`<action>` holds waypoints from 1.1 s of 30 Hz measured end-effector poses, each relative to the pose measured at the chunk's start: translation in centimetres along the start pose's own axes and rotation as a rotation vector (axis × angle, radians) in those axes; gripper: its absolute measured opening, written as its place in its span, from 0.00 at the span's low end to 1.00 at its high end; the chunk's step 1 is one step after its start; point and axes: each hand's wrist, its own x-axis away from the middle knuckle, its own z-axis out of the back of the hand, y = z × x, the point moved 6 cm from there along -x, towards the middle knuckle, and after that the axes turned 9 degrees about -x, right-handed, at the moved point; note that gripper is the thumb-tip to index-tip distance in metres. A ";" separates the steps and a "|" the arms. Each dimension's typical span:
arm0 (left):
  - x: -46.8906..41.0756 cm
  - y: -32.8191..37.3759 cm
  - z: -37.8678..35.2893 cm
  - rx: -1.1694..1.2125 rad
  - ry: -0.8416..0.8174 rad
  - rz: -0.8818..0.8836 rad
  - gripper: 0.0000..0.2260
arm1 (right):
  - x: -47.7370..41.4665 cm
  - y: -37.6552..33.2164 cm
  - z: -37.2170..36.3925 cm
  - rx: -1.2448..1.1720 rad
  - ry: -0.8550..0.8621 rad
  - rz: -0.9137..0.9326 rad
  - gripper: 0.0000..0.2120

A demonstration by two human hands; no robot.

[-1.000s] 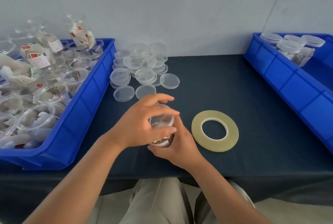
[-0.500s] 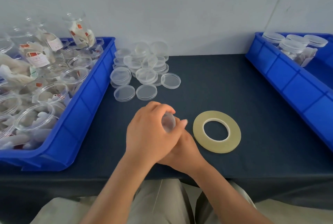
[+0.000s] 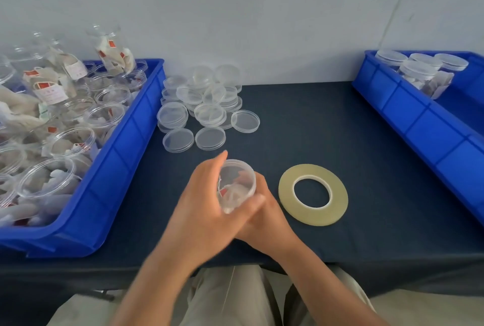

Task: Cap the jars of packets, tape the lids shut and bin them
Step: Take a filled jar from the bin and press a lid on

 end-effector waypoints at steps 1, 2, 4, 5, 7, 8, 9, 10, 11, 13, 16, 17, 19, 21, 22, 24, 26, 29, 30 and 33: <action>0.5 0.7 -0.7 -0.023 0.073 0.041 0.45 | 0.0 -0.5 0.0 0.018 0.013 0.006 0.34; 0.6 1.3 -1.1 -0.055 0.132 0.091 0.48 | -0.1 -0.9 -0.1 0.061 0.014 0.019 0.32; 0.1 1.8 -1.1 -0.190 0.198 0.167 0.50 | -0.1 -1.7 -0.2 0.179 0.029 0.052 0.30; -0.3 1.8 -0.9 -0.269 0.223 0.161 0.47 | 0.0 -2.0 -0.1 0.227 0.039 0.071 0.29; -0.9 2.0 -0.6 -0.330 0.266 0.073 0.38 | 0.0 -1.9 0.1 0.228 0.043 0.079 0.32; -1.2 2.0 -0.6 -0.308 0.263 0.015 0.34 | 0.0 -1.6 0.3 0.195 0.039 0.070 0.35; -1.5 2.0 -0.6 -0.279 0.244 -0.041 0.32 | 0.0 -1.2 0.5 0.165 0.037 0.057 0.38; -1.8 1.9 -0.6 -0.254 0.215 -0.091 0.30 | 0.0 -0.9 0.6 0.158 0.039 0.044 0.40; -2.3 1.8 -0.5 -0.229 0.183 -0.131 0.29 | -0.1 -0.7 0.7 0.153 0.046 0.031 0.39; -3.2 1.7 -0.4 -0.176 0.118 -0.191 0.26 | -0.2 -0.5 0.6 0.145 0.066 0.002 0.36; -4.1 1.5 -0.3 -0.121 0.020 -0.251 0.25 | -0.2 -0.5 0.8 0.127 0.083 -0.024 0.36; -4.2 1.3 -0.3 -0.099 -0.019 -0.245 0.27 | -0.1 -0.6 0.8 0.125 0.083 -0.027 0.37; -4.1 0.8 -0.4 -0.040 -0.099 -0.210 0.35 | 0.0 -0.6 0.7 0.117 0.079 -0.024 0.39; -3.7 0.5 -0.5 -0.039 -0.098 -0.165 0.42 | 0.1 -0.8 0.5 0.117 0.078 -0.006 0.40; -3.3 0.5 -0.5 -0.065 -0.056 -0.133 0.44 | 0.1 -0.9 0.4 0.131 0.079 0.012 0.40; -2.4 0.6 -0.7 -0.113 0.043 -0.029 0.45 | 0.0 -1.3 0.2 0.181 0.074 0.041 0.41; -1.8 0.7 -1.2 -0.160 0.101 0.066 0.47 | 0.0 -1.8 0.1 0.228 0.053 0.037 0.41; -1.8 0.9 -1.4 -0.180 0.163 0.058 0.40 | -0.1 -1.6 0.3 0.207 0.026 0.029 0.38; -2.0 1.0 -1.2 -0.167 0.167 0.028 0.37 | -0.1 -1.2 0.3 0.183 0.024 0.023 0.37; -2.6 1.0 -0.8 -0.158 0.142 -0.070 0.31 | -0.2 -0.7 0.4 0.159 0.033 0.014 0.38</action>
